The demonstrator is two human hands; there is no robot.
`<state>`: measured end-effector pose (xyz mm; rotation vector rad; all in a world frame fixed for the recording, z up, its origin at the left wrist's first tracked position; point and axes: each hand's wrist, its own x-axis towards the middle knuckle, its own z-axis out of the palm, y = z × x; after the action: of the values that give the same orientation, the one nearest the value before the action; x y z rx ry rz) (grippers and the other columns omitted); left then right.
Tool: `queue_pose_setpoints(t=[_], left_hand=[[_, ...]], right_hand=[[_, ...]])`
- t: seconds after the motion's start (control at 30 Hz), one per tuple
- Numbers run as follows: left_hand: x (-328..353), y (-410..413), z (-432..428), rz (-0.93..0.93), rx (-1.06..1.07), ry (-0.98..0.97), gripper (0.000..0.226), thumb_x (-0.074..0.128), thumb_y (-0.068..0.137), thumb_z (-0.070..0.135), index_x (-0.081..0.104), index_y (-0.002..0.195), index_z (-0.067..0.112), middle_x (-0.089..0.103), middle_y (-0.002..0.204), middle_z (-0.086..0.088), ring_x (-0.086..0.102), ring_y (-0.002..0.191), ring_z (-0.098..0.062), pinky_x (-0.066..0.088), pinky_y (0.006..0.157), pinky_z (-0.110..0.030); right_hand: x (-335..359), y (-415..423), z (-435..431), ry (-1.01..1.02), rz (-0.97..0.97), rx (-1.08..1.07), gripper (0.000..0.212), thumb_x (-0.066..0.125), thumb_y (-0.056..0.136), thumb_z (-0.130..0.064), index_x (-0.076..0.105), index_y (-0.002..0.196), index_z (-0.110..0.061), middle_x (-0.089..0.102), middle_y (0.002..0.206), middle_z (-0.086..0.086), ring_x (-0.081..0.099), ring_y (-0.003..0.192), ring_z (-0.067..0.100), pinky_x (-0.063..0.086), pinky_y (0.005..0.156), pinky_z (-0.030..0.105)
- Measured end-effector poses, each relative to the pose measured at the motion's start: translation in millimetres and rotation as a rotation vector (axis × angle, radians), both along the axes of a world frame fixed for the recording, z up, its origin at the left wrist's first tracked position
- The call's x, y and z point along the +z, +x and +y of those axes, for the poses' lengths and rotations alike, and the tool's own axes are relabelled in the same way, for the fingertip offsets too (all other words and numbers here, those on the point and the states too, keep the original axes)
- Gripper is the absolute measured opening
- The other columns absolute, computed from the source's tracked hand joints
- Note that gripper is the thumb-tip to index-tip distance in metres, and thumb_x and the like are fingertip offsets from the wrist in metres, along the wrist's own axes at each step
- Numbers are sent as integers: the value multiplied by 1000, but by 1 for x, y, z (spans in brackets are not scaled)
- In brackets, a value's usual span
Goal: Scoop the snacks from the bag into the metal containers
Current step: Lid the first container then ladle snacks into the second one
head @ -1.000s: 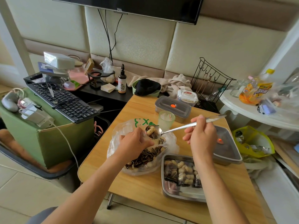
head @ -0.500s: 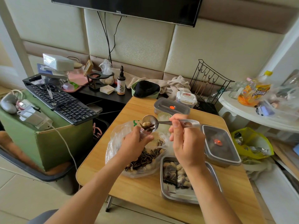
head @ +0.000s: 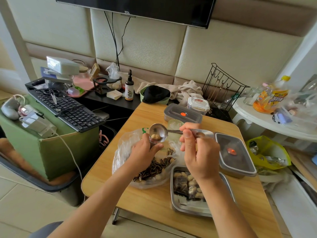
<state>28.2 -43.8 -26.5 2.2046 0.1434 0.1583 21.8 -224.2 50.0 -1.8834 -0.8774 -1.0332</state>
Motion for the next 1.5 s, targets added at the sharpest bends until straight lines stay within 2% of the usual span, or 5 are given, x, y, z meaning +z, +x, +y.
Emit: queue_pose_setpoints(t=[0.23, 0.7, 0.93, 1.17, 1.5], left_hand=[[1, -2, -2, -24, 7, -9, 43, 58, 99, 51, 42, 116, 15, 60, 90, 9, 62, 96, -24, 47, 99, -54], [21, -16, 3, -190, 194, -144, 26, 53, 105, 38, 57, 114, 14, 69, 86, 4, 66, 69, -14, 58, 67, -38], [25, -19, 26, -139, 303, -237, 22, 53, 106, 36, 64, 100, 18, 72, 84, 4, 64, 66, -7, 47, 54, -15], [25, -19, 31, -82, 337, -341, 23, 59, 102, 41, 67, 99, 20, 75, 91, -3, 73, 88, -22, 62, 84, -47], [26, -19, 29, -3, 292, -321, 35, 63, 98, 49, 58, 111, 17, 69, 101, -1, 68, 94, -18, 58, 81, -35]], right_hand=[[-3, -1, 1, -40, -53, -18, 49, 38, 113, -27, 70, 90, 3, 73, 92, 4, 62, 61, 9, 39, 64, 1], [-4, 9, -12, 297, 354, -140, 42, 42, 107, -52, 58, 87, -18, 66, 60, -3, 64, 44, 9, 52, 40, 38], [3, 0, -2, 446, 709, -46, 48, 49, 105, -50, 56, 80, -9, 65, 55, 12, 60, 38, 33, 42, 34, 28], [-9, 1, 12, 481, 1047, -3, 49, 54, 103, -51, 62, 88, -5, 67, 58, 10, 60, 42, 23, 44, 37, 27], [-23, 13, 17, 565, 1230, -130, 43, 57, 104, -44, 67, 94, -3, 73, 63, 9, 69, 49, 19, 54, 45, 23]])
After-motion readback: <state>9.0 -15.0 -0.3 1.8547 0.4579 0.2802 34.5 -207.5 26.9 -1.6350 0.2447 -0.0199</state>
